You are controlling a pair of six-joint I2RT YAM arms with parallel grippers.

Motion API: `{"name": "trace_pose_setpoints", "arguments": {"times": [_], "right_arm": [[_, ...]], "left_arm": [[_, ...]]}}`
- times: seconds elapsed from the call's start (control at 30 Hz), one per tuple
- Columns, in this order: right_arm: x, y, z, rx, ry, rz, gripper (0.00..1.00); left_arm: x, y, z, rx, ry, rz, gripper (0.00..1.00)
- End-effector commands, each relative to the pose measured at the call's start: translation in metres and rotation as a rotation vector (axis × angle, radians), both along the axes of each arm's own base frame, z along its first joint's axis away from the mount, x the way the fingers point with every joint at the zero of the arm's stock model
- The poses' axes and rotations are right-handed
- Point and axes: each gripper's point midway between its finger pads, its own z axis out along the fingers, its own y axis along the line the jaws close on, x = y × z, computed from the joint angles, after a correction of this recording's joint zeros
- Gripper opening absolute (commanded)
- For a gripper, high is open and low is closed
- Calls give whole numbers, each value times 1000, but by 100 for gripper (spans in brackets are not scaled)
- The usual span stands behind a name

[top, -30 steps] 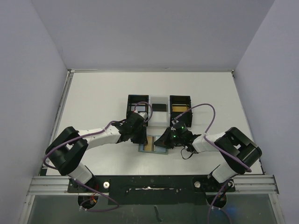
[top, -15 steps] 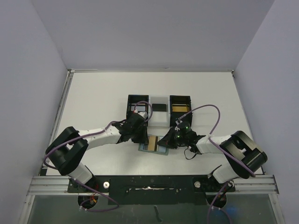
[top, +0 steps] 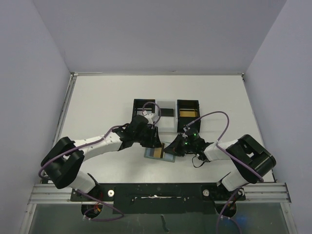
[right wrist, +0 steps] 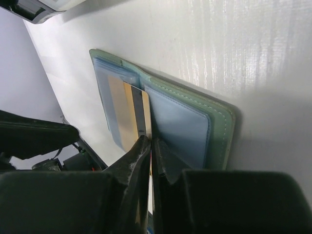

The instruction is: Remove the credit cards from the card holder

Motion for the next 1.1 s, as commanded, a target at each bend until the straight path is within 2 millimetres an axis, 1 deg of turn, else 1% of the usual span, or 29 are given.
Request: {"name": "trace_pose_setpoints", "arguments": {"times": [0.0,0.13,0.23,0.3,0.4,0.53,0.6,0.67,0.77,0.83,0.9,0.93,1.0,1.07], "right_arm": [[7,2,6,12,-29,3,5],[8,2,7,9,-30,0,6],[8,1,7,9,-30,-10,7],[7,0,7,5,-25,-16,10],[8,1,8,14,-28,-17,16],[11,4,9,34,-30,-26,27],[13,4,5,22,-19,-35,28],[15,6,4,24,-25,-34,26],[15,12,7,46,-45,-3,18],[13,9,3,25,-36,-3,10],[13,5,2,10,-40,-12,2],[13,3,3,2,-46,-12,0],[11,-3,1,-34,-40,-12,0],[9,-9,-1,-66,-30,-18,0]], "left_arm": [[-5,-21,-5,-82,37,-93,36],[-7,-10,-31,1,82,-56,32],[-5,9,-48,98,97,5,30],[-6,16,-56,146,104,12,30],[-8,17,-61,165,120,-6,30],[-8,16,-59,162,122,-3,29],[-8,15,-59,155,121,-4,28],[-8,14,-59,153,123,-5,27],[-7,15,-58,154,119,2,26],[-7,15,-55,145,109,0,26],[-5,18,-53,156,97,14,26],[-4,20,-52,163,89,23,27],[0,23,-49,168,70,39,29],[0,19,-49,142,63,29,33]]}}
